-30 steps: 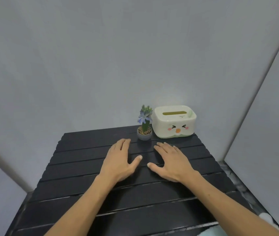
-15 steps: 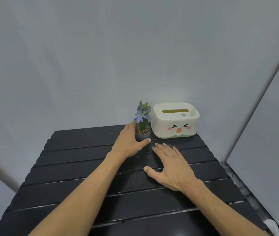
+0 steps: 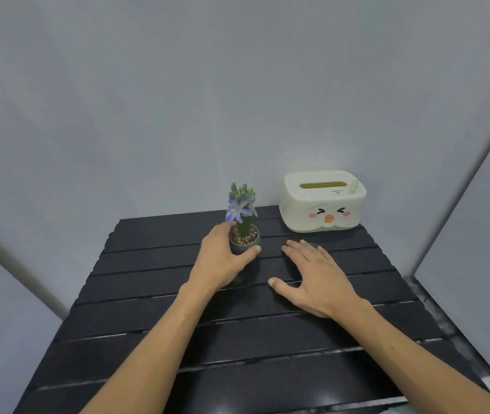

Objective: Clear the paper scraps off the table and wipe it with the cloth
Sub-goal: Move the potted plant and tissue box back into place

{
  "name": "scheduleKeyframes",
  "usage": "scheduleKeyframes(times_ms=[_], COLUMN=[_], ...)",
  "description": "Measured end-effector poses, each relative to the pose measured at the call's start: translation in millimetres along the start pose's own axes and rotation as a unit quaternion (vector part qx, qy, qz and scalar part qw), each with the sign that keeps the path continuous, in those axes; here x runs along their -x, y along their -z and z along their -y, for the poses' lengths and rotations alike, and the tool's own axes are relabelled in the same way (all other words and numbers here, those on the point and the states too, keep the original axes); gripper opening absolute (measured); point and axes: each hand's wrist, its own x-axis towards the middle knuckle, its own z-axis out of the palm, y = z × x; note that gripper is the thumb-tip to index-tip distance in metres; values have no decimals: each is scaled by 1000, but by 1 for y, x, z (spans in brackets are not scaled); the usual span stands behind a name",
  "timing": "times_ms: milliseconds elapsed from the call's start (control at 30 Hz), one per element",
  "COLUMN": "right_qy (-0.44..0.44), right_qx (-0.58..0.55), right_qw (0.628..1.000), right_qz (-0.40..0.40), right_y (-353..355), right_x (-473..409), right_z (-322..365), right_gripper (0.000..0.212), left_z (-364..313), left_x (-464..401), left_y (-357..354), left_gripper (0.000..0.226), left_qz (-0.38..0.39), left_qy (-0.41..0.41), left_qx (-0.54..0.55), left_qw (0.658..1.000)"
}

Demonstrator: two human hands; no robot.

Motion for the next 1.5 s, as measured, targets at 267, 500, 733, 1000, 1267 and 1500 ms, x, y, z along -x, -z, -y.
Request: scheduleKeyframes(times_ms=[267, 500, 733, 1000, 1267, 1500], right_qy=[4, 33, 22, 20, 27, 27], right_qx=[-22, -22, -18, 6, -2, -2], right_qw=[1000, 999, 999, 999, 1000, 1000], right_qz=[-1, 5, 18, 28, 9, 4], right_y=[4, -3, -11, -12, -16, -18], right_x=[21, 48, 59, 58, 58, 57], right_z=[35, 77, 89, 91, 89, 89], right_gripper=[87, 90, 88, 88, 89, 88], left_z=[20, 32, 37, 36, 38, 45], left_x=[65, 101, 118, 119, 113, 108], left_y=[45, 73, 80, 79, 77, 74], left_gripper=[54, 53, 55, 71, 82, 76], left_qz=[-19, -29, -26, -27, -23, -31], left_qy=[12, 30, 39, 54, 55, 53], left_qx=[-14, -13, -7, -4, -4, -18], left_qw=[1000, 999, 999, 998, 998, 998])
